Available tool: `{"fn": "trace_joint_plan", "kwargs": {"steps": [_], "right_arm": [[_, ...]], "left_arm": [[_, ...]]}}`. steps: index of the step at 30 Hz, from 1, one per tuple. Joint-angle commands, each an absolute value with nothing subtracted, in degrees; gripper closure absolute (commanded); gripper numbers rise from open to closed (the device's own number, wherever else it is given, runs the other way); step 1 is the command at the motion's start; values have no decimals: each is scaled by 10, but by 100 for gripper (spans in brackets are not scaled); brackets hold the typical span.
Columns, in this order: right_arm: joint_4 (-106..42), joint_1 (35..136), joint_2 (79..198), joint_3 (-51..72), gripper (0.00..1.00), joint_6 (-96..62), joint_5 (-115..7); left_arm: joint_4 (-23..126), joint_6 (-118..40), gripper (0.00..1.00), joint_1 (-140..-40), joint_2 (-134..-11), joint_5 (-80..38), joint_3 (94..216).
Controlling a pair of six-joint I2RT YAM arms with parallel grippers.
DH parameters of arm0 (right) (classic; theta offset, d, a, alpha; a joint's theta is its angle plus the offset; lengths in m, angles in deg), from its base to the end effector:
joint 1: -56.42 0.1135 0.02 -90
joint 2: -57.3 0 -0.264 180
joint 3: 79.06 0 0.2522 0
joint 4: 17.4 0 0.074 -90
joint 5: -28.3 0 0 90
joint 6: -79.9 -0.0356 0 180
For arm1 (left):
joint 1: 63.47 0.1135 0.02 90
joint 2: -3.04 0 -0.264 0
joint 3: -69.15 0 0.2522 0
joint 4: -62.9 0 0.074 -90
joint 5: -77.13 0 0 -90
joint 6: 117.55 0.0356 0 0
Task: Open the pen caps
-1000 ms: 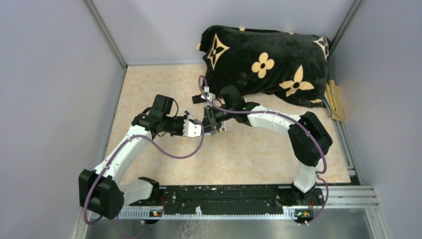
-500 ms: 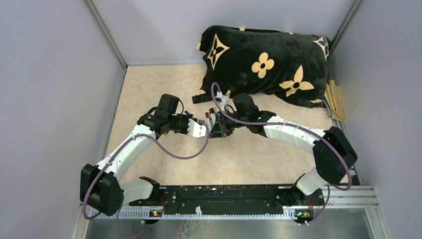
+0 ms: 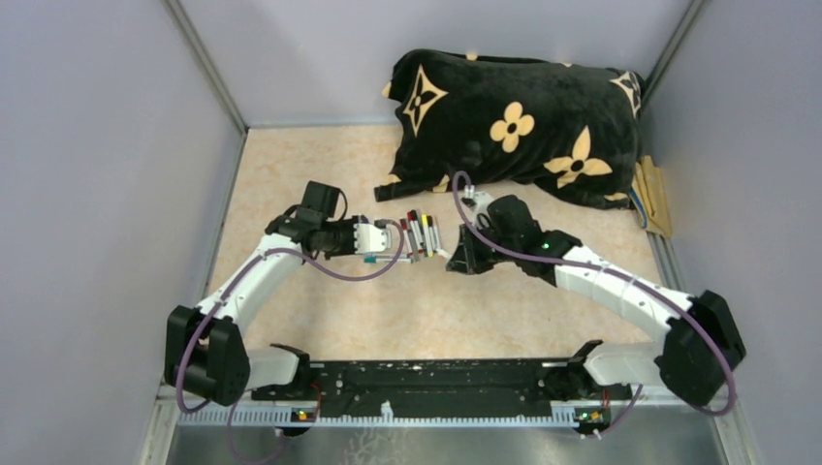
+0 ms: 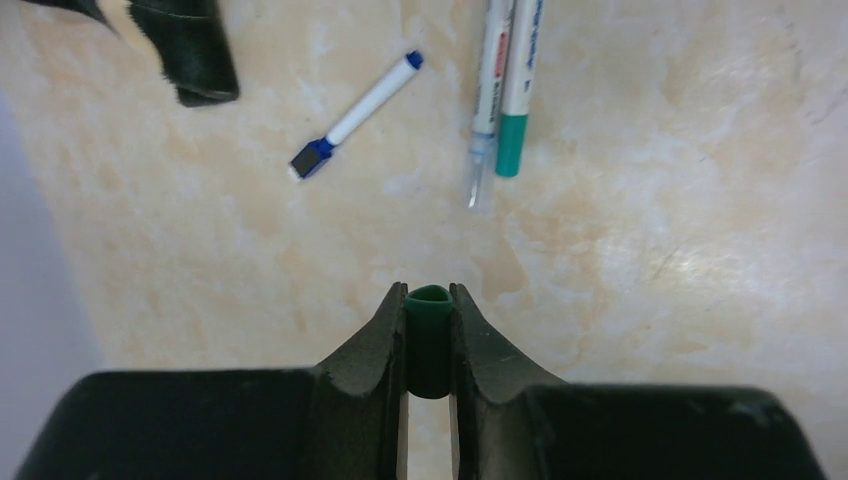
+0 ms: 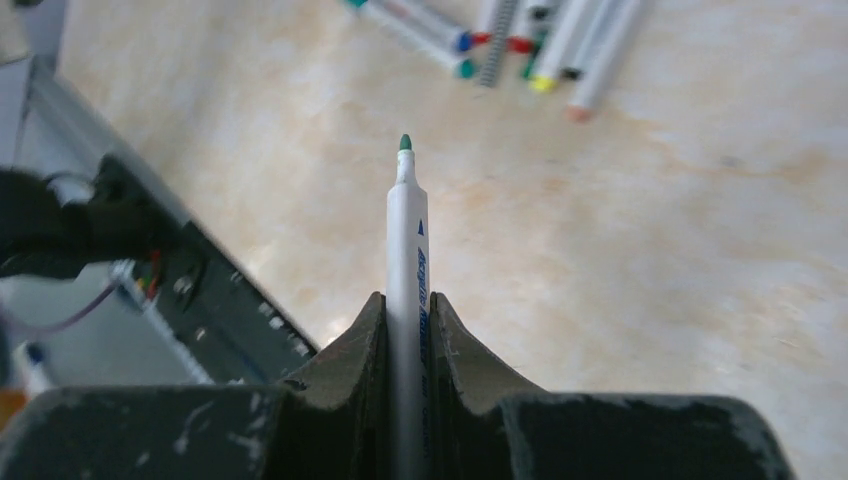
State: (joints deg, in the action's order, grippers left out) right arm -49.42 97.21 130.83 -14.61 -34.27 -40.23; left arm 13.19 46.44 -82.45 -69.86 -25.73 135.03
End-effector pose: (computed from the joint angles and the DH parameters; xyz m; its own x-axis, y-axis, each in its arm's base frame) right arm 0.1996 0.1895 0.2564 -0.7885 -0.1771 -0.5890 -0.5414 0.6543 0.5281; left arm 0.2360 -0.0896 0.2441 0.1977 0.9230 -0.3302 0.8793 -0.0181 0.4760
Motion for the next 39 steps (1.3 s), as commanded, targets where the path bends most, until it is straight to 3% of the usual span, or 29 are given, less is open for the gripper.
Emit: {"fn": "trace_joint_plan", "kwargs": {"steps": [1, 9, 17, 20, 26, 39], "right_arm": [[-480, 958, 1220, -199, 100, -383, -665], [-419, 931, 1124, -361, 100, -474, -819], [-359, 932, 1171, -409, 100, -483, -883], [-332, 928, 1190, -409, 98, -471, -879], [-282, 907, 1233, -412, 83, -450, -838], [-290, 902, 1313, -387, 75, -454, -828]], "left_arm": [[104, 356, 100, -819, -729, -337, 1328], [160, 259, 100, -728, -814, -409, 1317], [193, 211, 98, -699, -872, -402, 1316], [206, 201, 92, -699, -873, -397, 1306], [218, 202, 70, -699, -870, -387, 1284], [183, 202, 43, -698, -849, -393, 1300]]}}
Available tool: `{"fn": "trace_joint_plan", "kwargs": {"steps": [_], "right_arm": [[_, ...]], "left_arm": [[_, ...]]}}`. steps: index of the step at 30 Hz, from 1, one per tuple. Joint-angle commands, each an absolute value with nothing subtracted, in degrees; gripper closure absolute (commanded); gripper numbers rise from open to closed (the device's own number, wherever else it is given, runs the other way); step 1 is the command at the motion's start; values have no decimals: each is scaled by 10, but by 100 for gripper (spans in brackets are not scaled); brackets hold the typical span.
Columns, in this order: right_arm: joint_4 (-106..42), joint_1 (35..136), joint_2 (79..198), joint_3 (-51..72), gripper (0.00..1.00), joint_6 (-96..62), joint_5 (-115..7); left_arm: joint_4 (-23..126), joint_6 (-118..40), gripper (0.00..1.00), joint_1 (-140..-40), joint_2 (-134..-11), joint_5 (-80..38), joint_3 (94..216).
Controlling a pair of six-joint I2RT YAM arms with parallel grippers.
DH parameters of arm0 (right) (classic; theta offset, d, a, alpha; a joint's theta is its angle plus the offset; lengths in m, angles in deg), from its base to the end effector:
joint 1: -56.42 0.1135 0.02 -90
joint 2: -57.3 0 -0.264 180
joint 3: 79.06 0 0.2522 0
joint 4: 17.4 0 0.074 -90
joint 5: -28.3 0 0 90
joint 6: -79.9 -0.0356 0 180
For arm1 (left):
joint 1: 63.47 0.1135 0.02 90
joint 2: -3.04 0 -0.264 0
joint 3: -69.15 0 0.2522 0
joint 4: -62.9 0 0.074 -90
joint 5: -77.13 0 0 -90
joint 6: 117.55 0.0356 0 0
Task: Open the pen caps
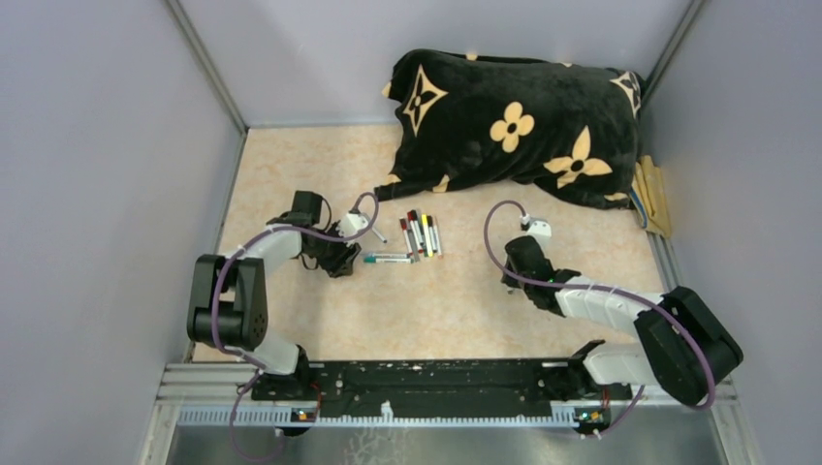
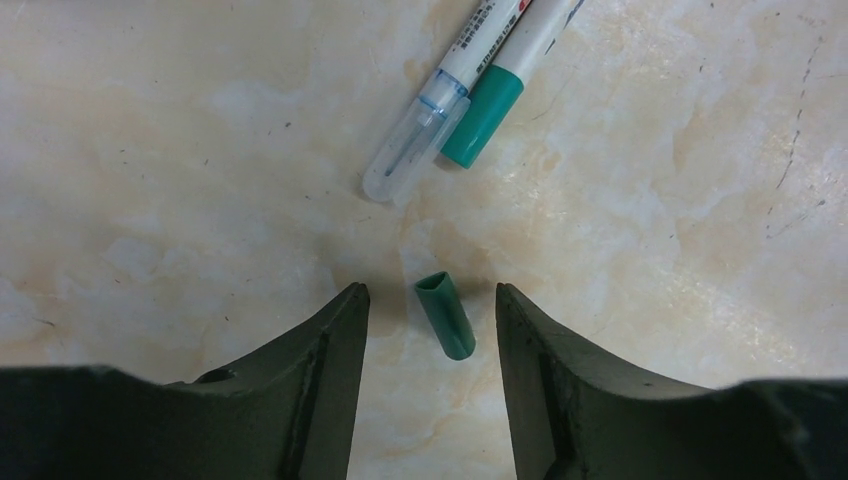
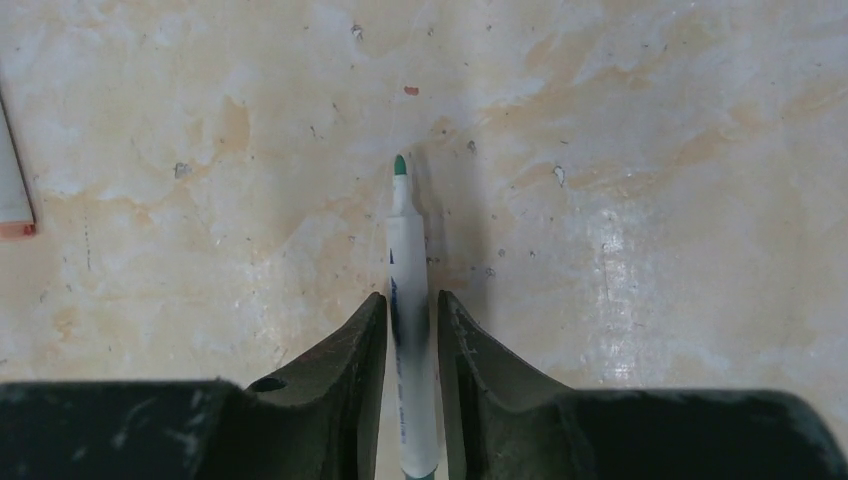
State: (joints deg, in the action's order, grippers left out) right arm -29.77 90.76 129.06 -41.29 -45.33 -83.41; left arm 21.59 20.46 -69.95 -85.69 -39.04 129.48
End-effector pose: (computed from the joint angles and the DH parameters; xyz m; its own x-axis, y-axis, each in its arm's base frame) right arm 0.1894 0.1134 0.1458 -0.6688 0.1921 -0.7181 0.0888 0.9798 0.1794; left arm 0.2692 -0.0464 0.1581 -0.4352 0.7208 -0.5395 0.8621 0.5064 -0.0190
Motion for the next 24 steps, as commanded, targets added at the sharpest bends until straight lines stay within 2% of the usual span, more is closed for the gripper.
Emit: {"fn": "trace_joint_plan", "kwargs": {"steps": [1, 7, 12, 16, 18, 20, 21, 22, 23, 24], "right_arm": [[-292, 902, 1318, -385, 73, -454, -826], [-294, 900, 1321, -388, 72, -460, -820], [-306, 900, 1308, -380, 78, -459, -820], [-328, 899, 1303, -356, 79, -440, -834], [-345, 898, 1295, -334, 78, -420, -839], [-355, 897, 1278, -306, 72, -395, -834], [-355, 898, 1269, -295, 65, -384, -827], [-353, 898, 1265, -282, 56, -376, -814], [-351, 898, 1264, -268, 51, -368, -799], [-349, 899, 1270, -252, 48, -364, -785]], "left_arm": [[174, 201, 41, -698, -847, -394, 1309], [103, 187, 38, -681, -832, -423, 1378], [51, 175, 37, -666, -815, -454, 1436], [12, 168, 31, -660, -806, -472, 1478], [-8, 167, 21, -657, -802, -479, 1499], [-23, 164, 15, -653, -796, -485, 1517], [-28, 161, 14, -651, -794, -488, 1524], [-29, 156, 8, -646, -790, -490, 1530], [-30, 151, 2, -641, -788, -493, 1534], [-29, 147, 1, -639, -786, -496, 1537]]}}
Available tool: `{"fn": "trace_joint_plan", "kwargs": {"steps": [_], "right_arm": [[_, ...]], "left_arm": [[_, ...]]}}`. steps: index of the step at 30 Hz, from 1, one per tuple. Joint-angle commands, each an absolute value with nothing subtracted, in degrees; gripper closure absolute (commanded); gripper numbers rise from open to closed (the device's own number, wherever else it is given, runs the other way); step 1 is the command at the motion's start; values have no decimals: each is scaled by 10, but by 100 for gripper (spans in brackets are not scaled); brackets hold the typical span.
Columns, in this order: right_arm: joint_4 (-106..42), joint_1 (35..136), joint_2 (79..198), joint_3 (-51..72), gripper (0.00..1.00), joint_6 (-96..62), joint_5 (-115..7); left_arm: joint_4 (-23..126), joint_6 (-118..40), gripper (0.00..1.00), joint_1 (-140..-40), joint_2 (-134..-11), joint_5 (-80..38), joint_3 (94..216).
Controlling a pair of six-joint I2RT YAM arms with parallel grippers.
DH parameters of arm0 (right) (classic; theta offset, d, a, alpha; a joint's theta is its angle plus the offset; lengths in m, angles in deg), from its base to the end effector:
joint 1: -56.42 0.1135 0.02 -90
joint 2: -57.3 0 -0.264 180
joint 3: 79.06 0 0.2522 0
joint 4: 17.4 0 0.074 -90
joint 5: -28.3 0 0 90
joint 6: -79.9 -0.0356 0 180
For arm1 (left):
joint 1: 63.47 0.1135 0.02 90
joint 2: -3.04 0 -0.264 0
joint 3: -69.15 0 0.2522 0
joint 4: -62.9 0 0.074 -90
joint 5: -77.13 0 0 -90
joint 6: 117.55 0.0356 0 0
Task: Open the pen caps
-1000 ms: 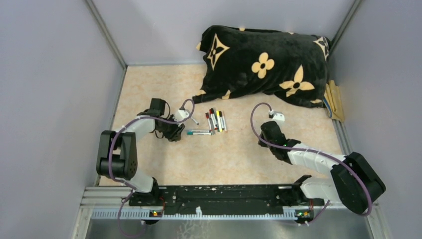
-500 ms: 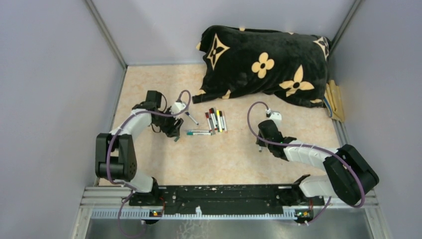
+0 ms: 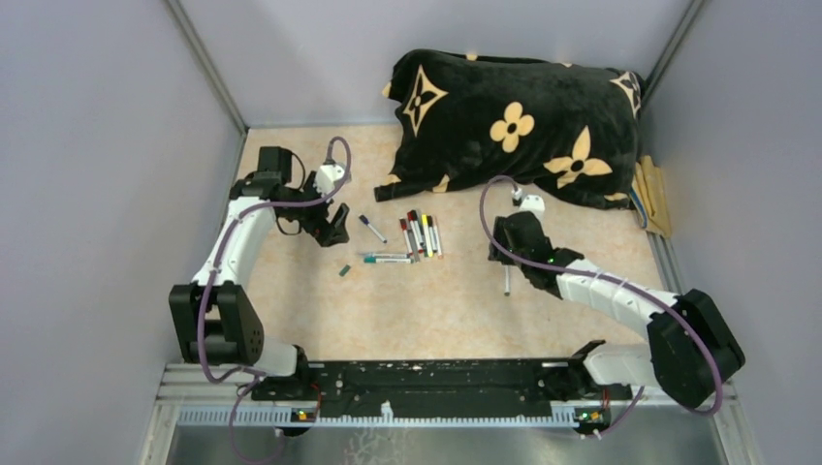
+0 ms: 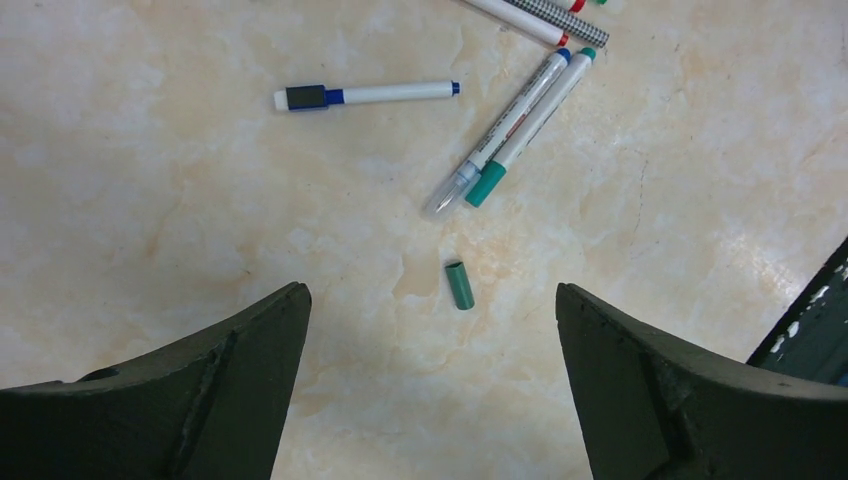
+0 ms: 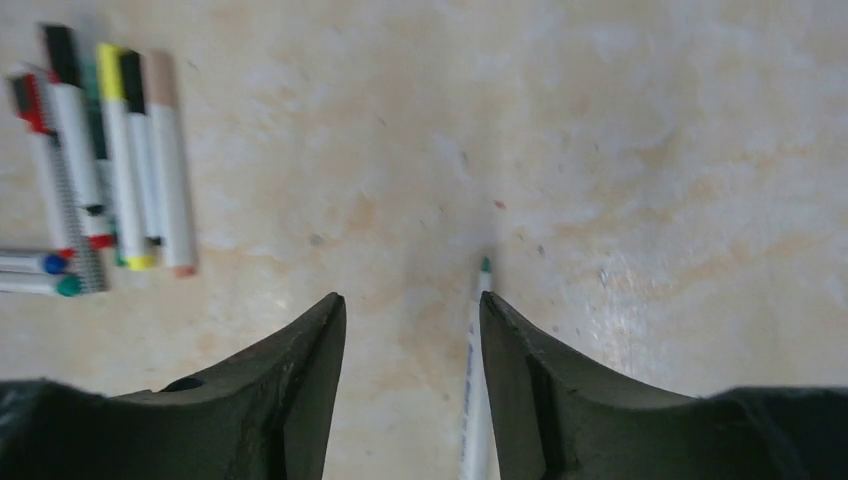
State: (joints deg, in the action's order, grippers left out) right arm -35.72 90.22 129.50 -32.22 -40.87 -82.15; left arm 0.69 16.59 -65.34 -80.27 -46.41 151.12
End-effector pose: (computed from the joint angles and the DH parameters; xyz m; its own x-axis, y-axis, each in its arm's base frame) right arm 0.2104 0.1259 0.1827 -0.6524 0.1401 -0.7448 0.0262 0.9863 0.1627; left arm 0.2868 -0.0290 0.2770 -0.4519 0.5955 -0.6642 0.8192 0.5717 -0.0448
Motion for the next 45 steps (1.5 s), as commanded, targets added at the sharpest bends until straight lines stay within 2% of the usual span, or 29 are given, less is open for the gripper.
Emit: {"fn": "trace_joint_plan", "kwargs": {"steps": [1, 6, 13, 17, 22, 28, 45], "right_arm": [[-350, 904, 1281, -232, 46, -361, -769], [-368, 981, 1395, -103, 45, -323, -748], [-389, 1043, 1582, 72, 53, -219, -572], [-402, 1057, 1646, 120, 56, -191, -537], [-430, 1058, 1716, 185, 64, -179, -518], [-416, 1080, 1713, 145, 69, -168, -504], [-409, 1083, 1691, 121, 65, -161, -489]], "left_arm": [[-28, 143, 1, -625, -785, -497, 1540], [-6, 113, 1, -571, -782, -491, 1547], [-7, 103, 1, -504, -760, -515, 1553], [12, 87, 1, -469, -749, -515, 1539], [11, 73, 1, -444, -758, -516, 1535], [5, 88, 1, -442, -759, -518, 1519], [-37, 111, 1, -443, -765, -582, 1533]]}}
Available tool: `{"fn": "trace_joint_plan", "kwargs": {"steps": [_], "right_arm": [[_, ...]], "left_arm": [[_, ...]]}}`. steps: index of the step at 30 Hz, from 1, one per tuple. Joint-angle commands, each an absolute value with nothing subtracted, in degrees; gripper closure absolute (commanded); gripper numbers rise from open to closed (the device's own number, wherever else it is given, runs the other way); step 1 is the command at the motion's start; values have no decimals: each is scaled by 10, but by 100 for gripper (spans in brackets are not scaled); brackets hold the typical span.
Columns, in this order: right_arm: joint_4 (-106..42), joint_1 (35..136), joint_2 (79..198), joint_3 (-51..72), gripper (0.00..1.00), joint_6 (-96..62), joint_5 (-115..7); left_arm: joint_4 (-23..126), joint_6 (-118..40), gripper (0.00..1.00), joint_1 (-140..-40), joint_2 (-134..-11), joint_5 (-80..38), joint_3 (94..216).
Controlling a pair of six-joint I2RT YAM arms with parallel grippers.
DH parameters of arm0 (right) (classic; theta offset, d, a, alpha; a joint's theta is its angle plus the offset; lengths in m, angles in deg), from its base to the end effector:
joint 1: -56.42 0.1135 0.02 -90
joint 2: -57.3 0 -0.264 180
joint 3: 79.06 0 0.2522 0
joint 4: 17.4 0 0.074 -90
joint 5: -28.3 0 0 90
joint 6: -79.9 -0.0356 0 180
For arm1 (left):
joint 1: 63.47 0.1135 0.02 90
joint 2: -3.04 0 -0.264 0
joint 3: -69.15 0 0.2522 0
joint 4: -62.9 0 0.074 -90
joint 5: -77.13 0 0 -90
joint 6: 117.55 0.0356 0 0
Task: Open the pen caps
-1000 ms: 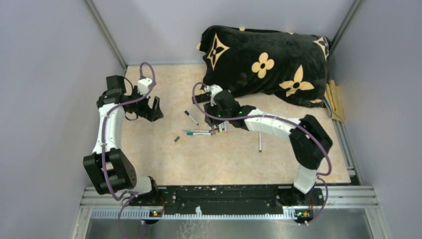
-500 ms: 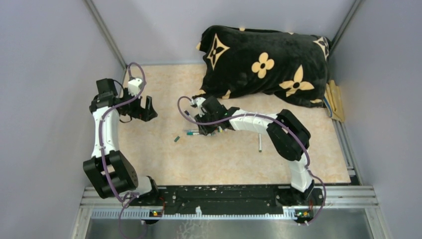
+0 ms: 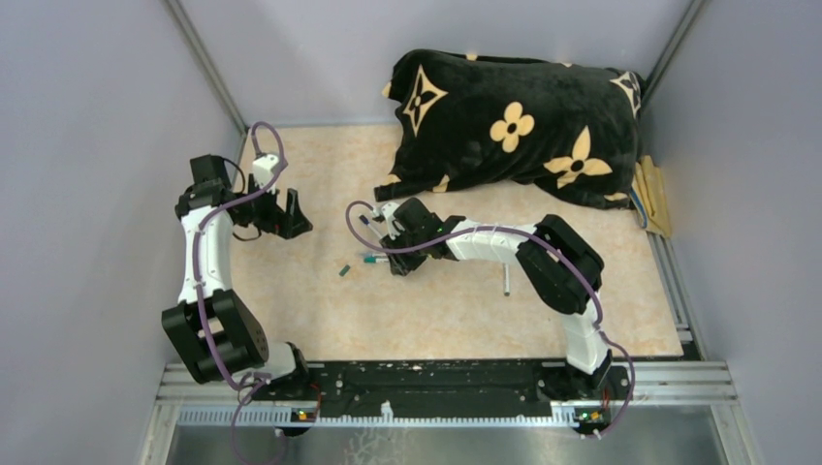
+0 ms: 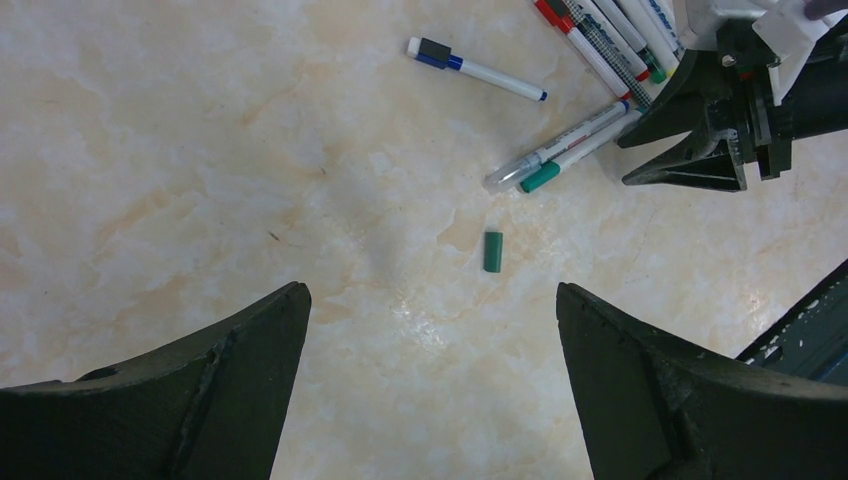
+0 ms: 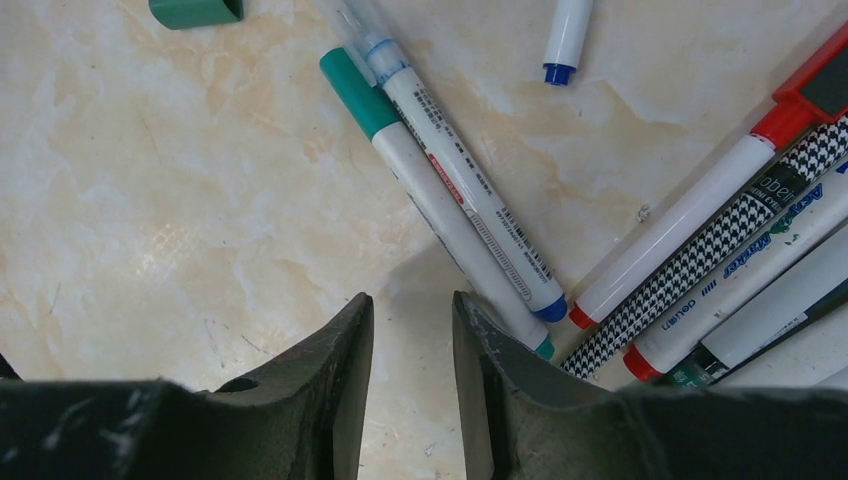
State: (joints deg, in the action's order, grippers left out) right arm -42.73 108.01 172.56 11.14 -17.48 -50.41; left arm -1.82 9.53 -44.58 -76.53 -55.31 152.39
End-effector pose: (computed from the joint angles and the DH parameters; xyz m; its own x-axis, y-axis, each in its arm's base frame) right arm 0.2620 0.3417 0.1615 -0.5833 -0.5330 -0.6129 -0.7775 0.5848 0.2315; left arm 0.2655 0.0655 0.3015 -0.6182 0.2587 -0.7422 0.5551 0.8122 -0.1792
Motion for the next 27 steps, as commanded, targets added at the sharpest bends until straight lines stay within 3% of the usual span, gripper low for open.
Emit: {"fn": "trace_joint_plan", "kwargs": {"steps": [1, 27], "right_arm": [[-411, 1083, 1688, 122, 65, -158, -492], [-412, 1075, 1723, 150, 62, -119, -529]], "left_arm": [[-38, 112, 1, -443, -766, -584, 1534], [-57, 128, 1, -443, -786, -596, 1532]]}}
